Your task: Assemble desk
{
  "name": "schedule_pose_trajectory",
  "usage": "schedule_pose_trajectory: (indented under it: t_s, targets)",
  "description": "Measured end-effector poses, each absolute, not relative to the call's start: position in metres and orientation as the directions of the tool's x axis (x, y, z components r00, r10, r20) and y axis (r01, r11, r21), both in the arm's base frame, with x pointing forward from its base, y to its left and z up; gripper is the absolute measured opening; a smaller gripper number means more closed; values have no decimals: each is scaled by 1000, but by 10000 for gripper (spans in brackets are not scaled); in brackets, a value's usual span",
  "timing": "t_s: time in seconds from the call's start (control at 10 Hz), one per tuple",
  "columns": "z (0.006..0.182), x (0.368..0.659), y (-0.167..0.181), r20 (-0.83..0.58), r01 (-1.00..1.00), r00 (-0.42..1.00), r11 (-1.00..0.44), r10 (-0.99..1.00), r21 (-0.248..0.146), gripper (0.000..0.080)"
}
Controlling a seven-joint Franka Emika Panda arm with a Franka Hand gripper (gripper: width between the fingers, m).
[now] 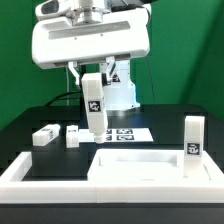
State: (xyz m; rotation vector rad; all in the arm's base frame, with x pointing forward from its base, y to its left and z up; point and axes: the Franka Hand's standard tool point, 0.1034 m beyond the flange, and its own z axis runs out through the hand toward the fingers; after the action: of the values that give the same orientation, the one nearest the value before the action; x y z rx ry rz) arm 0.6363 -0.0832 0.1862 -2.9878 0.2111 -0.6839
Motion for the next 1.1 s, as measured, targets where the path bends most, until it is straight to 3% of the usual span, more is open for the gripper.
schedule_pose_trajectory:
  t_s: [0.3, 0.6, 1.1]
  targets:
    - [171, 653, -91, 506, -144, 851, -989, -142, -36, 290]
    - [169, 651, -91, 510, -145, 848, -989, -141, -31, 290]
    - [143, 642, -78, 537, -153, 834, -988, -128, 2, 290]
